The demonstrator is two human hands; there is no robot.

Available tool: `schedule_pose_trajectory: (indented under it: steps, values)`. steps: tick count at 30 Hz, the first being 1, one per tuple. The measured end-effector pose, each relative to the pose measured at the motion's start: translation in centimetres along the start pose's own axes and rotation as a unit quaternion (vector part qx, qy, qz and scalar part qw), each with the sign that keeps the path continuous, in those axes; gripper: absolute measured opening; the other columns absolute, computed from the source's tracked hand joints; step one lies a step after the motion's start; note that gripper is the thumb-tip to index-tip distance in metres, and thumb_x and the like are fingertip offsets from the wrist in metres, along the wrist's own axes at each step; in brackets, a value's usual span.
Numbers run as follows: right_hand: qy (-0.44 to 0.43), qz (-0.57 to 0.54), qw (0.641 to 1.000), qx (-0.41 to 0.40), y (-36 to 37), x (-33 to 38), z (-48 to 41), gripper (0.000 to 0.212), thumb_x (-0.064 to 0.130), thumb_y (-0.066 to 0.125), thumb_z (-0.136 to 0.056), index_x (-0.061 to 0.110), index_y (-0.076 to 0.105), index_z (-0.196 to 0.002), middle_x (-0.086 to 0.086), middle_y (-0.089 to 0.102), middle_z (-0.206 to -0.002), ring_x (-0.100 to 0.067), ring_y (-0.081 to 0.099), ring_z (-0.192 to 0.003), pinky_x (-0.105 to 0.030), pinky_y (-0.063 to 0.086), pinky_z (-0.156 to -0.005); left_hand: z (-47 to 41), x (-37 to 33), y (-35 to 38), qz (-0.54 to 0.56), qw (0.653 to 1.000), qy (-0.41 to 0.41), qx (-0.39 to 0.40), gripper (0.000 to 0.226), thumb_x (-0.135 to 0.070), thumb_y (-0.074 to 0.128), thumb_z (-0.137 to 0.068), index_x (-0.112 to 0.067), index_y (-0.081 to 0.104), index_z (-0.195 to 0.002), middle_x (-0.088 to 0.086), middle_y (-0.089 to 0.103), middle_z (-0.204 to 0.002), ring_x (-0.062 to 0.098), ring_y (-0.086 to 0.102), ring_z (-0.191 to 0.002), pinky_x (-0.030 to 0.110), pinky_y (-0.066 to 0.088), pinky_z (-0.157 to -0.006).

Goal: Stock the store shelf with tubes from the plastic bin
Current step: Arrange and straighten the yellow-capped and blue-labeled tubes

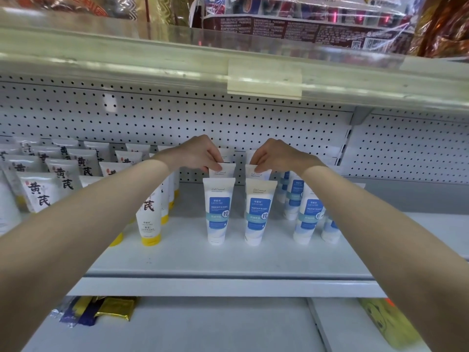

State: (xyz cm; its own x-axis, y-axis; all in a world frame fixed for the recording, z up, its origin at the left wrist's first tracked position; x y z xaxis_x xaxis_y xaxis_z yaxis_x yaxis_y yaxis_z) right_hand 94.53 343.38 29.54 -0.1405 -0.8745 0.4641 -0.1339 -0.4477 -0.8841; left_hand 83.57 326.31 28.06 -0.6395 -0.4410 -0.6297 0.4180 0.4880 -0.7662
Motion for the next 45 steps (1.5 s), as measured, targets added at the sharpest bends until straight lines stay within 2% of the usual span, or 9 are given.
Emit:
schedule_pose_trajectory:
  steps: [7,12,19,24,28,34,39,42,45]
  values:
    - [-0.006,0.007,1.000,0.006,0.0,0.2,0.3,0.020,0.004,0.068,-0.080,0.013,0.071,-0.099,0.004,0.065,-0.083,-0.008,0.060,-0.082,-0.013,0.045,-0.064,0.4,-0.2,-0.2,-0.003,1.000,0.006,0.017,0.016,-0.009,0.072,-0.079,-0.007,0.072,-0.095,0.007,0.070,-0.091,0.024,0.067,-0.092,0.026,0.056,-0.077]
    - [-0.014,0.024,1.000,0.002,0.0,0.3,0.6,0.019,0.004,0.066,-0.080,0.016,0.072,-0.094,0.010,0.064,-0.075,-0.006,0.060,-0.078,-0.009,0.042,-0.058,0.7,-0.2,-0.1,-0.003,1.000,0.012,0.016,0.019,-0.009,0.071,-0.080,-0.004,0.071,-0.098,0.007,0.070,-0.091,0.019,0.067,-0.087,0.020,0.056,-0.073]
    - [-0.014,0.030,0.999,-0.008,0.0,0.4,0.8,0.021,0.005,0.066,-0.081,0.012,0.071,-0.101,0.005,0.063,-0.083,-0.007,0.058,-0.080,-0.006,0.041,-0.056,0.9,-0.2,-0.1,-0.004,1.000,0.019,0.013,0.014,-0.007,0.069,-0.081,-0.004,0.072,-0.095,0.010,0.071,-0.093,0.013,0.065,-0.078,0.016,0.055,-0.067]
    - [-0.015,0.016,1.000,-0.009,0.2,0.2,0.9,0.022,0.003,0.064,-0.082,0.010,0.071,-0.101,0.004,0.063,-0.085,-0.007,0.057,-0.083,-0.007,0.040,-0.061,0.9,0.0,0.1,0.005,1.000,0.019,0.006,0.014,-0.005,0.068,-0.082,-0.003,0.071,-0.095,0.013,0.071,-0.095,0.015,0.064,-0.080,0.011,0.053,-0.060]
    - [-0.016,0.014,1.000,-0.012,0.3,0.2,0.9,0.022,0.004,0.064,-0.081,0.010,0.070,-0.102,0.002,0.064,-0.088,-0.008,0.058,-0.085,-0.008,0.042,-0.064,1.0,0.0,0.0,0.004,1.000,0.017,0.011,0.014,-0.007,0.068,-0.082,-0.004,0.071,-0.096,0.013,0.071,-0.096,0.016,0.064,-0.082,0.017,0.054,-0.067]
    - [-0.009,0.008,1.000,-0.016,0.5,0.3,1.0,0.023,0.003,0.064,-0.082,0.009,0.069,-0.104,-0.001,0.064,-0.092,-0.011,0.058,-0.089,-0.009,0.041,-0.064,1.0,0.6,-0.1,-0.007,0.999,0.027,0.017,0.014,-0.010,0.069,-0.082,-0.007,0.071,-0.095,0.014,0.072,-0.097,0.030,0.067,-0.093,0.040,0.054,-0.081]
    - [-0.005,0.017,1.000,-0.024,0.6,0.4,1.2,0.022,0.005,0.064,-0.082,0.010,0.070,-0.102,-0.004,0.067,-0.098,-0.014,0.060,-0.091,-0.018,0.044,-0.074,1.2,0.5,0.0,-0.003,0.999,0.037,0.024,0.016,-0.008,0.068,-0.082,-0.004,0.070,-0.098,0.014,0.071,-0.098,0.029,0.068,-0.091,0.033,0.055,-0.079]
    - [-0.010,0.015,0.999,-0.037,0.7,0.5,1.2,0.018,0.012,0.064,-0.084,0.011,0.070,-0.102,0.000,0.065,-0.095,-0.011,0.058,-0.088,-0.008,0.042,-0.063,1.2,0.4,0.1,0.005,0.999,0.039,0.028,0.017,-0.006,0.067,-0.082,-0.003,0.069,-0.099,0.014,0.071,-0.098,0.025,0.066,-0.088,0.022,0.054,-0.071]
    - [-0.009,-0.001,0.998,-0.069,0.3,0.5,1.1,0.015,0.021,0.064,-0.086,0.013,0.070,-0.097,0.002,0.065,-0.093,-0.011,0.058,-0.086,-0.001,0.037,-0.048,1.1,0.5,0.0,0.004,0.999,0.039,0.029,0.017,-0.006,0.067,-0.082,-0.005,0.069,-0.099,0.013,0.071,-0.099,0.025,0.066,-0.090,0.022,0.053,-0.072]
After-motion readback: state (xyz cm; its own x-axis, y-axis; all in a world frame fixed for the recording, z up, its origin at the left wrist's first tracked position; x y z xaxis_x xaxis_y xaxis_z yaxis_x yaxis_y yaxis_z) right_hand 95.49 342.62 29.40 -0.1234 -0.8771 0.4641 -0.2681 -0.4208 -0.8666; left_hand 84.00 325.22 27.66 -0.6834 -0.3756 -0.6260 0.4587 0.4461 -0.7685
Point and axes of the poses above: each hand's wrist, its own z-axis away from the middle knuckle, its own y-axis out of the palm, x = y × z, the point moved 2 cm from there along -z, towards the middle knuckle
